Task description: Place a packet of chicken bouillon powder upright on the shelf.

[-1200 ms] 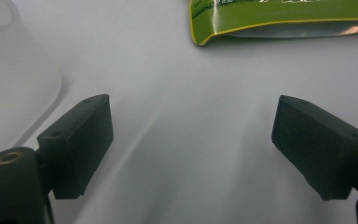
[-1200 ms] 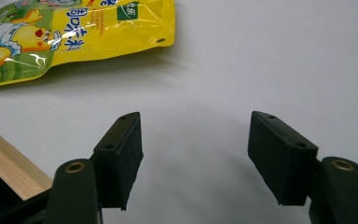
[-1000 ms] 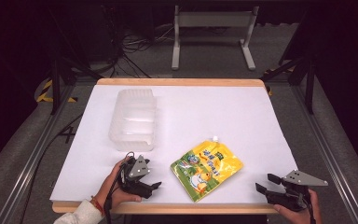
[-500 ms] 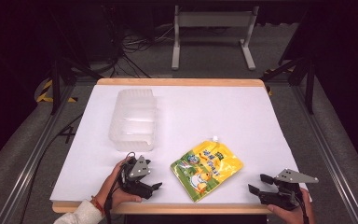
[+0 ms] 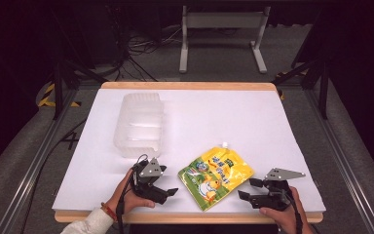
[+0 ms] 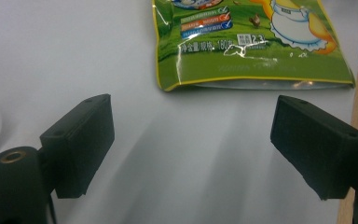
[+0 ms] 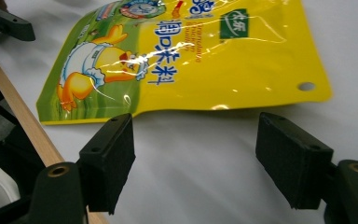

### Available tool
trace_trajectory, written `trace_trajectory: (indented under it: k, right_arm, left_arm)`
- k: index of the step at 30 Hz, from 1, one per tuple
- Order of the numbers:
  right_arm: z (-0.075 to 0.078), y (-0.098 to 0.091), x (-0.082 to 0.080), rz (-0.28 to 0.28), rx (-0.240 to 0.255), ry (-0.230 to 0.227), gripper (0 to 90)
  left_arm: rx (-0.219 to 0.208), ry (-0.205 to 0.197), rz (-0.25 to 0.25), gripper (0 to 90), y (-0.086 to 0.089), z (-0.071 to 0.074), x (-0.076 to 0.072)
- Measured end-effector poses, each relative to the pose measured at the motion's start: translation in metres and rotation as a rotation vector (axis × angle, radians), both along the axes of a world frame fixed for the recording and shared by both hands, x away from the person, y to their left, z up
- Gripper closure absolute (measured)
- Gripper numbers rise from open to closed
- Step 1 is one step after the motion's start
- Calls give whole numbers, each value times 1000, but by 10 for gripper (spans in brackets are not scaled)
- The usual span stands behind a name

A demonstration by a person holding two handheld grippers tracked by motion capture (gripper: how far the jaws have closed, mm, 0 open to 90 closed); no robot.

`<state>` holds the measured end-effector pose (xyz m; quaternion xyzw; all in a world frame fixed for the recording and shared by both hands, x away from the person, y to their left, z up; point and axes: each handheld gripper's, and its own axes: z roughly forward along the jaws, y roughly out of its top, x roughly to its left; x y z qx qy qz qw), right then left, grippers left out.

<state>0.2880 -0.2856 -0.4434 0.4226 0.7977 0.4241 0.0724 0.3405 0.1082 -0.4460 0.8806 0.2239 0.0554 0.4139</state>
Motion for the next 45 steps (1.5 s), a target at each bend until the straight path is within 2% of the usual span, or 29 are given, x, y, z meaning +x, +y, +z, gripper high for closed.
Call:
trace_trajectory:
  k: [2, 4, 5, 8, 10, 11, 13, 16, 19, 20, 23, 25, 27, 31, 33, 35, 36, 38, 42, 44, 45]
  right_arm:
    - [-3, 11, 6, 22, 17, 30, 266]
    - [-3, 13, 7, 27, 23, 32, 265]
    - [-4, 16, 10, 35, 45, 45, 259]
    - [-4, 22, 16, 29, 61, 51, 256]
    - [-5, 25, 18, 30, 73, 56, 256]
    - [-5, 27, 20, 28, 83, 62, 256]
    - [-6, 34, 26, 24, 109, 73, 275]
    - [-7, 46, 30, -5, 143, 77, 311]
    - [-7, 55, 30, -42, 131, 49, 440]
    - [-6, 55, 31, -56, 136, 45, 512]
    - [-6, 53, 32, -88, 149, 32, 653]
    - [-5, 52, 32, -96, 158, 5, 737]
    - [-4, 52, 31, -88, 169, -10, 759]
    - [3, 54, 26, -49, 181, -89, 813]
    - [8, 55, 23, -32, 185, -121, 834]
    - [14, 57, 19, -23, 190, -156, 851]
    - [16, 57, 17, -21, 193, -163, 860]
    - [22, 61, 13, -6, 195, -196, 885]
    - [34, 63, 8, 2, 195, -249, 900]
    - [38, 62, 8, 2, 198, -259, 900]
    - [40, 62, 9, 0, 200, -267, 900]
  left_arm:
    - [4, 14, -2, 136, -4, -1, 5]
    - [5, 27, -10, 135, -10, -2, 9]
    - [7, 35, -17, 134, -12, -2, 12]
    - [9, 56, -36, 130, -22, -4, 18]
    - [5, 54, -37, 131, -24, -4, 21]
    - [0, 38, -38, 131, -28, -3, 23]
    - [-4, 41, -49, 132, -34, -1, 27]
    - [-4, 81, -55, 127, -42, -2, 36]
    - [-25, 152, -53, 100, -47, -4, 46]
    - [-28, 156, -53, 95, -48, -4, 48]
    - [-36, 183, -60, 90, -51, -3, 53]
    - [-43, 191, -69, 86, -54, -2, 57]
    - [-49, 190, -71, 87, -55, -1, 57]
    - [-63, 150, -97, 112, -59, 7, 56]
    - [-82, 116, -101, 133, -57, 12, 53]
    - [-96, 124, -121, 187, -57, 16, 50]
    - [-89, 90, -132, 193, -56, 19, 48]
    - [-89, 66, -130, 228, -54, 25, 44]
    - [-139, 53, -107, 404, -44, 33, 45]
    - [-133, 26, -99, 495, -42, 35, 45]
    - [-133, 26, -99, 535, -42, 35, 45]
